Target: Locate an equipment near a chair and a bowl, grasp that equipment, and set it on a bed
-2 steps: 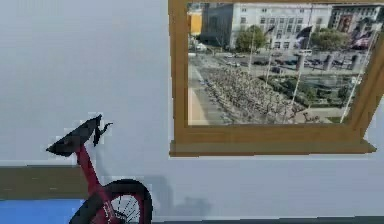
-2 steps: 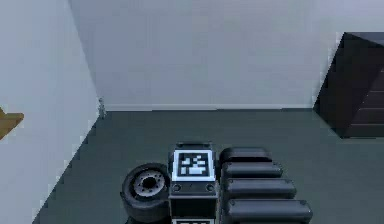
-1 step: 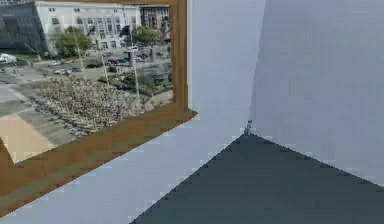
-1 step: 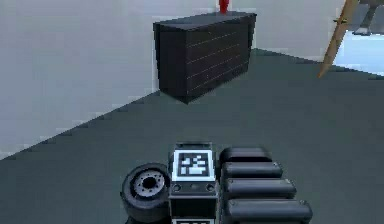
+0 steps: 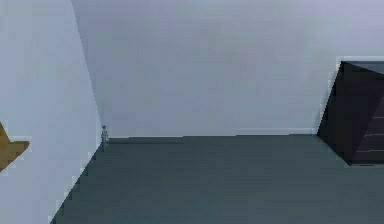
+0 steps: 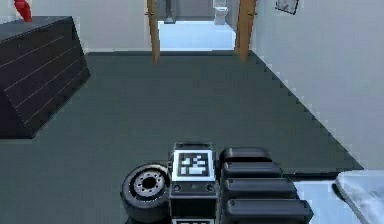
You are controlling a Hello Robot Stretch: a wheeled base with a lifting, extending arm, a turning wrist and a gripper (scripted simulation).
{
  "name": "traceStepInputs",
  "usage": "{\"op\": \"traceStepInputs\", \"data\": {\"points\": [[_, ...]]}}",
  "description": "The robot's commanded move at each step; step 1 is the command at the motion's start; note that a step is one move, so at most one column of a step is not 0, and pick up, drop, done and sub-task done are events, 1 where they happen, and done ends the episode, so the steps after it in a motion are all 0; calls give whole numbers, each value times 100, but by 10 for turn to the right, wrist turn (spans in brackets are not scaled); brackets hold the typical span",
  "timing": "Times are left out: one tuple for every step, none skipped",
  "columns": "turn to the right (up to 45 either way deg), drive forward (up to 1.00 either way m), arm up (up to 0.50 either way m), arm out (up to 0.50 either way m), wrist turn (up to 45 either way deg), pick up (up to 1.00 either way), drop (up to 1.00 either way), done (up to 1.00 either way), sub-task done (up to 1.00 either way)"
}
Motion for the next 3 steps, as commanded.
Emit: {"op": "traceStepInputs", "data": {"points": [[60, 0, 0, 0, 0, 0, 0, 0, 0], [-450, 0, 0, 0, 0, 0, 0, 0, 0], [-450, 0, 0, 0, 0, 0, 0, 0, 0]]}}
